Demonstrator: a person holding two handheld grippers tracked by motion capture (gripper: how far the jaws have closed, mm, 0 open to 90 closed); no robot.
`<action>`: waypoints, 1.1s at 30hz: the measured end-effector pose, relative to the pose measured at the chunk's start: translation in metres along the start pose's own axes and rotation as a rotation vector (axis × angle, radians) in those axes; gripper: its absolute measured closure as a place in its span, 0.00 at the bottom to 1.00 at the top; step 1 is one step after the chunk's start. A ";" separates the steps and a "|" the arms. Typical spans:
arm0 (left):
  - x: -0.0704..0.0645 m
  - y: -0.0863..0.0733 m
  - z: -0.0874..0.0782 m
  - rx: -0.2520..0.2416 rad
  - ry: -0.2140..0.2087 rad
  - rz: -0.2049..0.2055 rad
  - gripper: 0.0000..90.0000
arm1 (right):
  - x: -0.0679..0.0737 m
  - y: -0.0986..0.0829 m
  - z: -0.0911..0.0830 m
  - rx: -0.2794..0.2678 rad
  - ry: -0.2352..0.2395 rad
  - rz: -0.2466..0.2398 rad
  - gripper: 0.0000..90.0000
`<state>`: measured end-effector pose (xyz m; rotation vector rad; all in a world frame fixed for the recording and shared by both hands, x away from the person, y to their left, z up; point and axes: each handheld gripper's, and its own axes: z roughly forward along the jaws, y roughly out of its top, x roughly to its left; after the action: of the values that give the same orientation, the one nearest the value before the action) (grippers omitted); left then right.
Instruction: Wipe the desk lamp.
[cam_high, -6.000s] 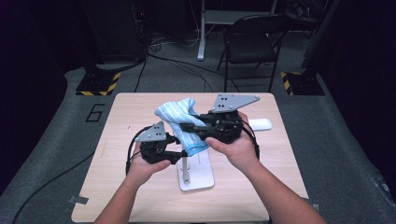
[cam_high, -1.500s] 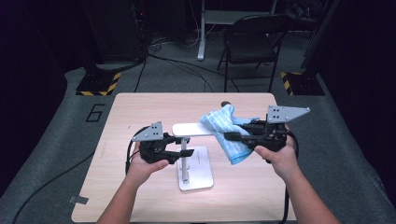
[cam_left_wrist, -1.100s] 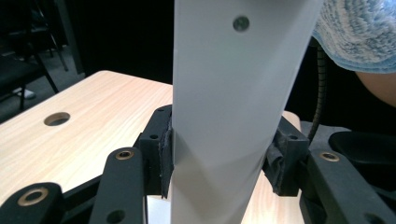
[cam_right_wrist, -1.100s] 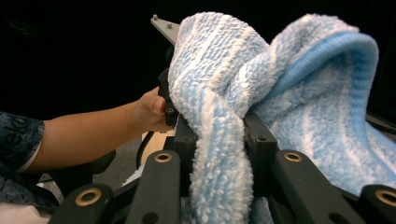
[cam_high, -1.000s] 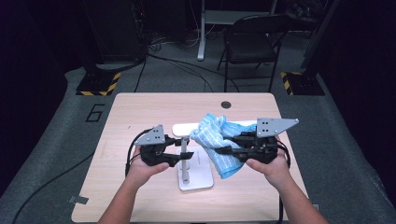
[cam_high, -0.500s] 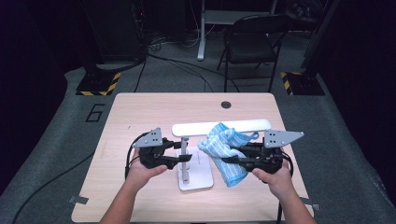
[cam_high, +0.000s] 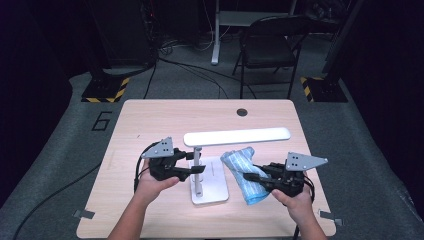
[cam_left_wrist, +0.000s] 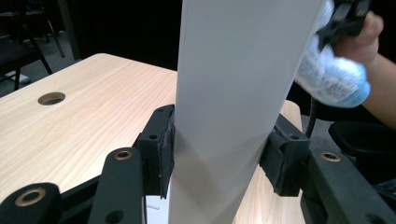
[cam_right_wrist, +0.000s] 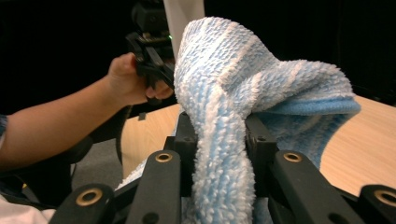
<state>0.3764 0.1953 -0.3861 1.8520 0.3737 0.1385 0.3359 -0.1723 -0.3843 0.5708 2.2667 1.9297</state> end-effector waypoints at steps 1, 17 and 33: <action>0.000 0.000 0.000 0.000 0.002 -0.003 0.56 | 0.000 -0.005 -0.002 -0.002 -0.014 0.009 0.80; -0.002 0.000 -0.001 -0.008 0.011 -0.009 0.55 | -0.030 -0.072 -0.031 -0.028 -0.240 0.175 0.78; -0.003 -0.003 -0.002 -0.024 -0.008 -0.017 0.47 | -0.042 -0.100 -0.056 0.073 -0.509 0.173 0.77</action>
<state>0.3726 0.1972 -0.3877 1.8243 0.3808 0.1235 0.3355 -0.2506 -0.4774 1.1487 2.0132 1.5349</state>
